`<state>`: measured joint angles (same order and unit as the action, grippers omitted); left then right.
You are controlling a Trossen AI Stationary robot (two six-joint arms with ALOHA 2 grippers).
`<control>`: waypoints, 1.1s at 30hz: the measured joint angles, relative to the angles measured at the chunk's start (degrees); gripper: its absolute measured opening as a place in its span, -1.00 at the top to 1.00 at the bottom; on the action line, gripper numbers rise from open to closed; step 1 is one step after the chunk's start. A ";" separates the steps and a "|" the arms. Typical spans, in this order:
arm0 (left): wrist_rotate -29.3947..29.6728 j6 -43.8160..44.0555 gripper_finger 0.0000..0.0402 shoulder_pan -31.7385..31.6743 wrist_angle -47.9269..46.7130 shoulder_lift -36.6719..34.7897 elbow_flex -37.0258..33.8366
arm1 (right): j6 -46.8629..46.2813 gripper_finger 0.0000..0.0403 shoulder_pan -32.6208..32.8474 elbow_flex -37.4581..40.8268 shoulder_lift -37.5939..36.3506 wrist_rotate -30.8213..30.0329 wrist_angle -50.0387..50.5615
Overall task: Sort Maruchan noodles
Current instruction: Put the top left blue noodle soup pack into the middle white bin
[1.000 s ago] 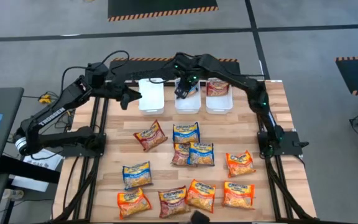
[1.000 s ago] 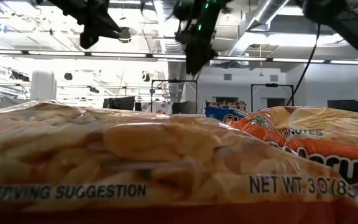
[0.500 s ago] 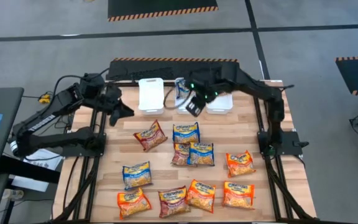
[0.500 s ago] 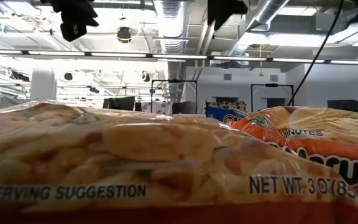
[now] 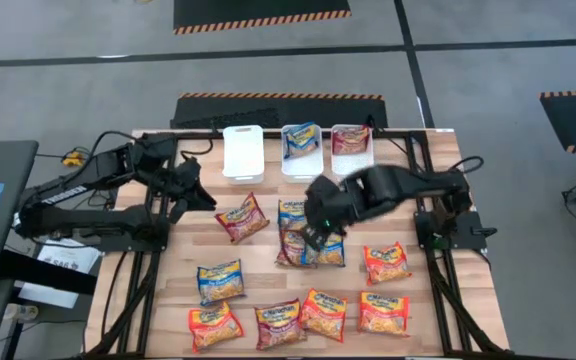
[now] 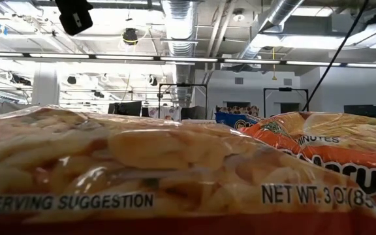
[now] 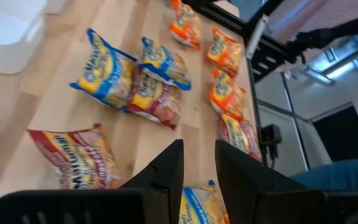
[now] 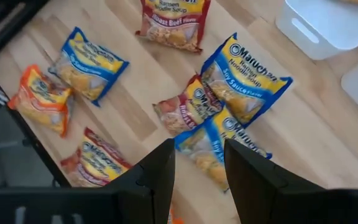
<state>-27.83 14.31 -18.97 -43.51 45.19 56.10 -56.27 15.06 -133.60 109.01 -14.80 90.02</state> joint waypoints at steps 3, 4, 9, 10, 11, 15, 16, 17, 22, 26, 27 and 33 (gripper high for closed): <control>0.17 0.38 0.61 2.63 0.00 0.06 0.01 | -5.04 0.19 3.57 0.00 -0.13 -4.33 0.00; 0.51 0.58 0.61 3.44 0.02 0.14 0.00 | -6.68 0.19 4.59 0.25 -0.13 -5.61 -0.10; 4.18 2.73 0.61 6.26 0.09 0.17 0.00 | -17.71 0.19 8.87 9.88 -2.43 -7.79 -0.27; 4.68 3.10 0.61 6.72 0.09 0.17 0.00 | -20.50 0.19 9.74 12.98 -3.58 -7.75 -0.15; 5.30 3.36 0.61 7.02 0.12 0.17 0.00 | -23.73 0.19 10.69 16.23 -4.95 -7.67 -0.05; 6.32 3.43 0.61 7.55 0.85 0.17 0.00 | -38.25 0.19 14.35 29.78 -11.44 -7.53 0.01; 6.44 3.43 0.61 7.55 0.85 0.17 0.00 | -41.70 0.19 15.27 32.73 -13.17 -7.55 0.07; 6.58 3.45 0.61 7.55 0.87 0.17 0.00 | -45.40 0.19 16.39 35.47 -14.95 -7.53 0.16; 9.45 3.52 0.61 7.55 0.90 0.17 0.00 | -60.66 0.19 21.53 46.57 -22.31 -6.01 -0.13; 12.43 2.25 0.61 7.55 0.76 0.19 0.02 | -66.54 0.18 24.03 52.71 -26.32 -4.90 -0.84; 12.72 1.89 0.61 7.55 0.76 0.19 0.00 | -66.72 0.17 24.33 53.84 -26.96 -4.26 -1.19; 12.77 2.50 0.61 7.55 0.76 0.17 0.00 | -67.66 0.02 25.23 61.01 -29.78 0.27 -2.48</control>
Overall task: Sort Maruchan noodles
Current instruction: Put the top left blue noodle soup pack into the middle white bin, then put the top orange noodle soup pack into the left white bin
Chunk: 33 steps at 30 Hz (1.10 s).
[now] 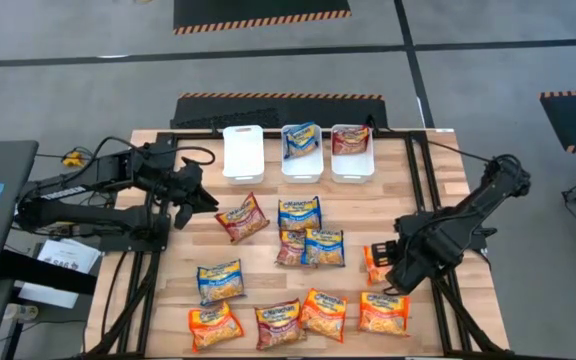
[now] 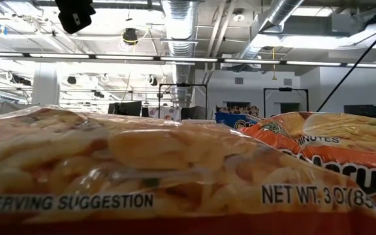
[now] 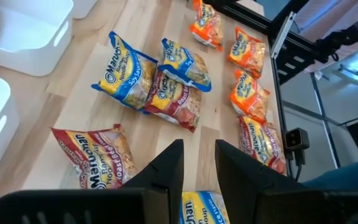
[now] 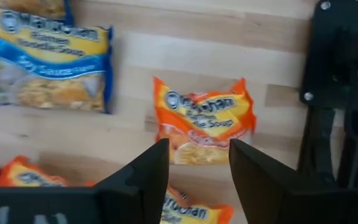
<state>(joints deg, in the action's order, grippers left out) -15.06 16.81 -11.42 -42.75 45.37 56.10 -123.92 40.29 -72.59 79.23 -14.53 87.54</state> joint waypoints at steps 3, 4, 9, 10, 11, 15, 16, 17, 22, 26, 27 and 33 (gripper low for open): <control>0.68 1.13 0.61 0.00 -0.02 0.00 0.00 | -0.35 -0.06 0.22 3.21 -1.59 0.96 -1.77; 0.93 1.52 0.61 0.00 -0.04 0.02 0.00 | -0.61 -0.08 0.22 4.30 -1.99 1.98 -1.98; 0.95 2.61 0.61 0.00 -0.04 0.02 0.00 | -1.27 -0.12 0.25 11.06 -4.94 5.66 -6.11; 1.06 2.88 0.61 0.00 -0.04 0.02 0.01 | -1.33 -0.12 0.24 12.87 -5.81 5.71 -8.27; 1.52 3.11 0.61 0.00 -0.04 0.02 0.01 | -1.48 -0.12 0.16 14.70 -6.46 5.73 -10.09; 3.28 3.51 0.61 0.00 -0.06 0.02 0.00 | -3.43 -0.12 0.06 21.27 -8.46 5.80 -16.62; 3.59 3.55 0.61 0.00 -0.06 0.02 0.00 | -3.92 -0.12 0.00 22.33 -8.63 5.84 -17.32; 3.70 3.60 0.61 0.00 -0.05 0.02 0.00 | -4.01 -0.12 -0.25 23.27 -8.72 5.91 -17.98; 3.77 3.87 0.61 -0.02 -0.04 0.16 0.01 | -3.81 -0.12 -1.85 27.60 -8.82 6.86 -22.32; 3.75 4.01 0.61 -0.02 -0.05 0.71 0.00 | -3.75 -0.12 -2.17 31.64 -8.80 6.95 -29.36; 3.75 4.04 0.61 -0.02 -0.02 1.01 0.00 | -3.73 -0.12 -2.14 32.64 -8.80 6.98 -30.96; 3.73 5.41 0.61 -0.02 -0.41 2.47 0.00 | -3.71 -0.12 -2.92 37.95 -7.47 10.45 -36.50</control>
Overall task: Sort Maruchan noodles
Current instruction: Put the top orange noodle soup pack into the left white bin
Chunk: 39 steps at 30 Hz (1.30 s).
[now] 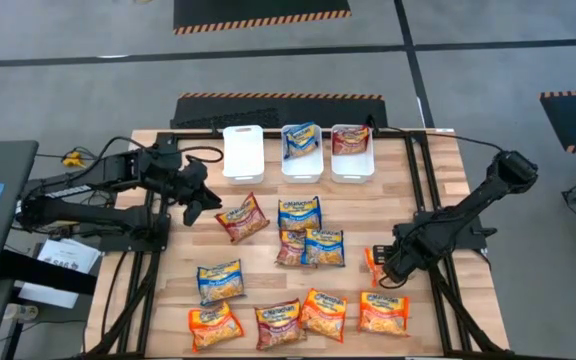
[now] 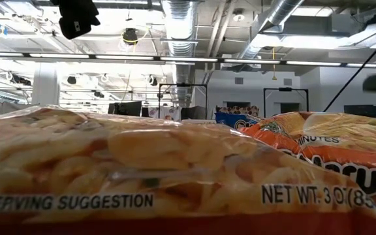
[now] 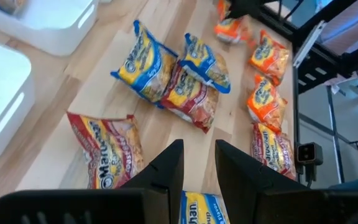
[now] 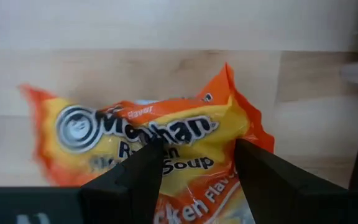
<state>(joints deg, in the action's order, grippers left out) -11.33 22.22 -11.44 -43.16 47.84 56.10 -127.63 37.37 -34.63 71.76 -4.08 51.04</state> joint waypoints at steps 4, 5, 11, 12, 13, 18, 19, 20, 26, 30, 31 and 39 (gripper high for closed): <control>-0.07 1.07 0.61 0.00 -0.03 1.17 0.00 | 0.24 -0.12 -0.84 1.90 1.56 0.33 -3.16; -0.07 1.11 0.61 0.00 -0.07 1.30 0.00 | 0.55 -0.12 -1.15 2.26 1.97 0.33 -3.94; -0.35 1.64 0.61 0.00 0.26 1.92 0.00 | 2.13 0.08 -2.60 3.10 3.96 1.66 -5.96; -0.33 2.08 0.61 0.00 0.27 2.00 0.02 | 2.32 0.16 -2.69 3.10 4.16 1.89 -6.32; -0.33 2.47 0.61 0.00 0.15 2.11 0.01 | 2.40 0.23 -2.72 3.15 4.32 2.23 -6.72; -0.31 2.69 0.61 0.00 0.24 2.07 0.00 | 2.77 0.65 -3.07 3.17 4.27 2.69 -6.59; -0.27 2.69 0.61 0.00 0.24 2.07 0.00 | 2.89 0.73 -3.07 3.21 4.20 2.71 -6.70; -0.13 2.71 0.61 0.00 0.24 2.05 0.00 | 3.23 0.80 -3.07 3.21 4.18 2.70 -6.73; 0.07 2.70 0.61 0.00 0.24 2.05 0.00 | 3.15 0.92 -3.40 2.36 4.30 2.07 -6.93; 0.11 2.69 0.61 0.00 0.34 2.05 0.00 | 3.45 0.93 -4.20 -0.72 4.49 -1.58 -4.51; 0.11 2.69 0.61 0.00 0.41 2.05 0.00 | 3.61 0.95 -4.20 -1.78 4.47 -2.99 -3.82; 0.13 2.73 0.61 0.00 0.61 2.05 0.00 | 6.12 0.97 -4.16 -10.02 4.40 -11.30 4.77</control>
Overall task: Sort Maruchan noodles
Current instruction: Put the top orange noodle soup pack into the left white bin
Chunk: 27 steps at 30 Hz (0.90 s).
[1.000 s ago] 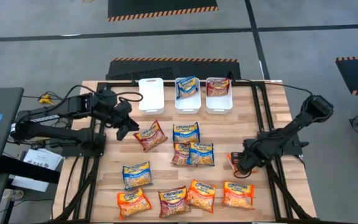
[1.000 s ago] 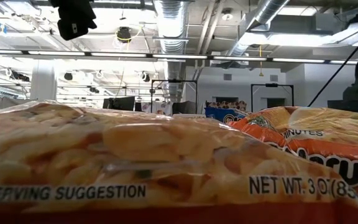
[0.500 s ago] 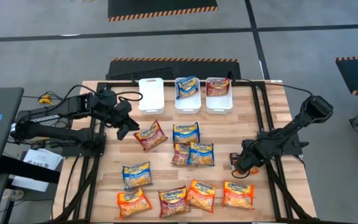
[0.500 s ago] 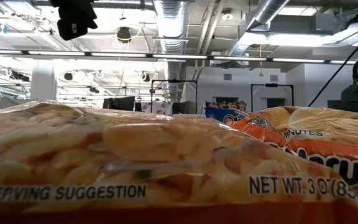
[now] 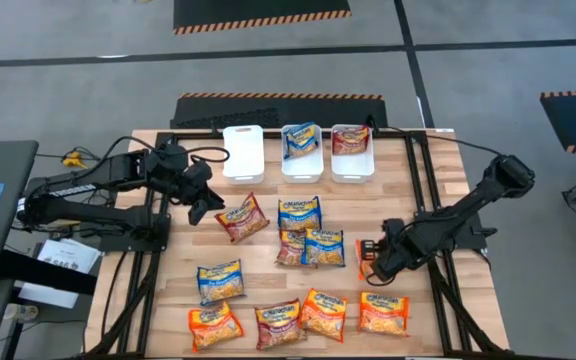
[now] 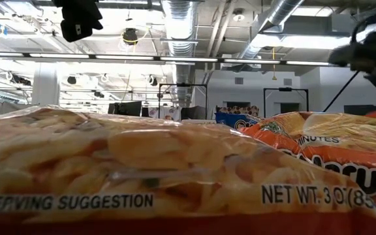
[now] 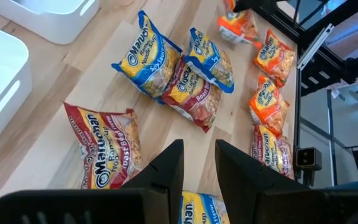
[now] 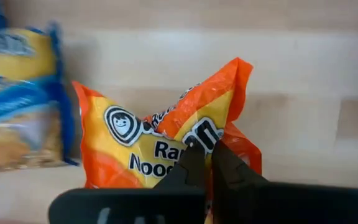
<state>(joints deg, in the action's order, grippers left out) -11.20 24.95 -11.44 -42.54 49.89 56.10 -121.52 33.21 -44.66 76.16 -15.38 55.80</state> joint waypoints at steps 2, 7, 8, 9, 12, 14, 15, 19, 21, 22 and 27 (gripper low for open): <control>0.01 0.49 0.61 0.00 0.00 0.00 0.00 | 0.63 0.97 0.00 -1.66 0.00 -2.33 1.30; 0.00 2.38 0.61 0.00 -0.04 0.00 0.00 | 3.36 0.97 0.00 -5.11 -0.04 -6.91 4.32; -0.37 3.24 0.61 0.00 -0.06 0.00 0.00 | 3.87 0.97 0.00 -5.66 -0.05 -7.58 4.61; -1.06 4.32 0.61 -0.01 -0.11 0.00 0.00 | 4.32 0.97 0.00 -6.23 -0.05 -8.22 4.74; -4.39 8.11 0.59 -0.02 -0.17 0.00 0.00 | 5.32 0.97 0.00 -7.70 -0.07 -10.31 5.37; -6.90 9.86 0.54 -0.02 -0.20 0.00 0.00 | 6.36 0.97 0.00 -8.51 -0.09 -11.54 5.47; -7.71 10.26 0.51 -0.02 -0.20 0.00 0.00 | 6.54 0.97 0.00 -8.85 -0.09 -12.17 5.47; -7.86 11.79 0.33 -0.02 -0.18 0.00 0.00 | 6.56 0.97 0.00 -9.73 -0.09 -14.81 5.55; -7.79 12.60 0.23 -0.02 -0.17 0.00 0.00 | 6.98 0.97 0.00 -10.31 -0.09 -16.08 5.52; -7.69 13.17 0.18 -0.02 -0.17 0.00 0.00 | 7.64 0.97 0.00 -10.73 -0.09 -16.80 5.54; -1.95 18.42 -0.09 -0.02 -0.11 0.00 0.00 | 14.02 0.97 -1.44 -14.69 -0.11 -20.90 5.52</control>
<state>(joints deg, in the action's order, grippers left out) -13.15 43.37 -11.46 -42.66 49.89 56.10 -107.50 31.78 -59.34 76.05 -36.28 61.32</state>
